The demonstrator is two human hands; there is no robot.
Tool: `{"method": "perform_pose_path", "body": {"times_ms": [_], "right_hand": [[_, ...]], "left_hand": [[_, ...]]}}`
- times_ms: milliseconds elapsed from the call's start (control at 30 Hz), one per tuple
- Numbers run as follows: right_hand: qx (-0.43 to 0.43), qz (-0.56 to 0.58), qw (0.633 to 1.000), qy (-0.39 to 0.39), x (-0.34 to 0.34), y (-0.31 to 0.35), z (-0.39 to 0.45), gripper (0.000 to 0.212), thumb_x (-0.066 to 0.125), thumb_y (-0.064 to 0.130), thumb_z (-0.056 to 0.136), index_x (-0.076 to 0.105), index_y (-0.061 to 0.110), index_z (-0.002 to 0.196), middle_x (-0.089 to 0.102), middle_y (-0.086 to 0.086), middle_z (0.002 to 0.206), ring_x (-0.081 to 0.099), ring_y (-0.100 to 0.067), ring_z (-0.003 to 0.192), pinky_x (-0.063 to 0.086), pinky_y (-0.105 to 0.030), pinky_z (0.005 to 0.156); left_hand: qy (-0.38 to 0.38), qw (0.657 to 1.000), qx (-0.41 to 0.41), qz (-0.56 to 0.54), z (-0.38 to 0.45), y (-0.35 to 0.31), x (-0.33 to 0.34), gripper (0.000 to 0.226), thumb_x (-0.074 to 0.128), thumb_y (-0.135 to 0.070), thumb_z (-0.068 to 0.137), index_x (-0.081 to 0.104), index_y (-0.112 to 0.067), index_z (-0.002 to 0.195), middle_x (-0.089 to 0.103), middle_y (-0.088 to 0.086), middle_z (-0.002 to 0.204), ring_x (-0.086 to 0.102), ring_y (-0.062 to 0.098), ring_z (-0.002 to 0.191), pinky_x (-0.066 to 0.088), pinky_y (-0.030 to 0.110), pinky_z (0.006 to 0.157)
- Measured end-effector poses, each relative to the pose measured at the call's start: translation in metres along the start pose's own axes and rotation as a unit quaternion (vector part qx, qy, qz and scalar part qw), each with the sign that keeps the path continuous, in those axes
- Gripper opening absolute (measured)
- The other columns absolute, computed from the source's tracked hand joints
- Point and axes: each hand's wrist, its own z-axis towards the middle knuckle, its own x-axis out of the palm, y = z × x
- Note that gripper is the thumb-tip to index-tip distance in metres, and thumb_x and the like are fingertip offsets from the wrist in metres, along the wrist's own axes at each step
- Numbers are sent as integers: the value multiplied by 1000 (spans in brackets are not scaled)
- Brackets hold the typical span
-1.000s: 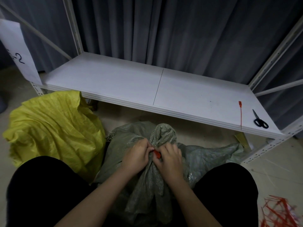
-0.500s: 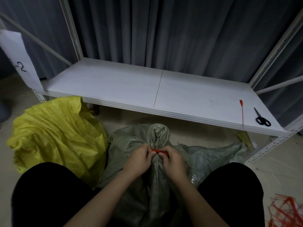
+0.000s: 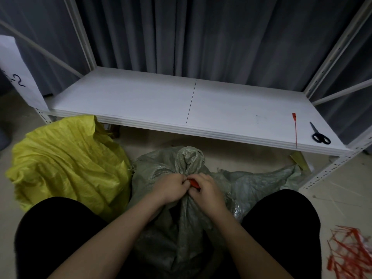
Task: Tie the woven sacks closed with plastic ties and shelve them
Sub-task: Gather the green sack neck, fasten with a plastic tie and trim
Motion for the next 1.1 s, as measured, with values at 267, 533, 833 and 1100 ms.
{"method": "perform_pose_path", "body": {"times_ms": [267, 533, 833, 1100], "right_hand": [[-35, 2, 999, -17, 1, -8, 2, 11, 60, 15, 81, 60, 15, 92, 57, 0, 92, 49, -20, 90, 43, -37, 72], [-11, 43, 999, -10, 10, -25, 8, 9, 63, 12, 83, 62, 15, 91, 53, 0, 90, 47, -14, 90, 40, -28, 72], [-56, 4, 997, -52, 8, -33, 17, 14, 61, 23, 86, 70, 17, 94, 56, 1, 80, 51, -12, 77, 39, -19, 65], [-184, -105, 971, -107, 3, -28, 14, 15, 56, 19, 84, 70, 13, 83, 56, -6, 85, 45, -17, 80, 38, -23, 57]], "left_hand": [[32, 996, 59, -51, -3, 5, -3, 24, 46, -25, 95, 56, -18, 74, 66, 14, 89, 58, 24, 79, 35, 29, 64], [76, 989, 72, -101, -1, 14, 4, 32, 45, -27, 97, 46, -23, 65, 48, -6, 63, 47, 10, 62, 35, 29, 62], [3, 971, 37, -238, 12, 20, -1, 29, 49, -41, 93, 52, -27, 68, 53, -10, 69, 51, -1, 69, 38, 24, 71], [70, 903, -57, -421, 47, 23, -3, 98, 86, -29, 63, 28, -14, 141, 57, -9, 125, 56, 4, 112, 45, 11, 87]]}}
